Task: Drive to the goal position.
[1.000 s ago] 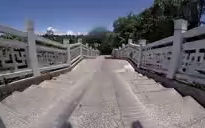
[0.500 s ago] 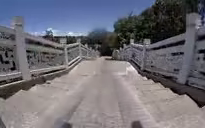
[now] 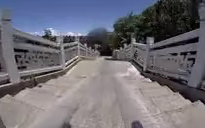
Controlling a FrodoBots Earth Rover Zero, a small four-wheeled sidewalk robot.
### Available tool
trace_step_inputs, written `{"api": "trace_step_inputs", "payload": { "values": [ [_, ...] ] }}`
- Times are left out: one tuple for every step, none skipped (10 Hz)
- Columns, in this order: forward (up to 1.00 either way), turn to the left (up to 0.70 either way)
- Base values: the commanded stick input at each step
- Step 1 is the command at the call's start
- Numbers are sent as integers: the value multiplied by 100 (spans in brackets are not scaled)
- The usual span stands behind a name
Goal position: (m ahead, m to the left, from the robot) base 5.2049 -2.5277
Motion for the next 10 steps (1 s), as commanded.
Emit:
{"api": "trace_step_inputs", "payload": {
  "values": [
    [70, 0],
    [70, 0],
    [70, 0],
    [70, 0],
    [70, 0],
    [70, 0],
    [70, 0],
    [70, 0],
    [70, 0],
    [70, 0]
  ]
}}
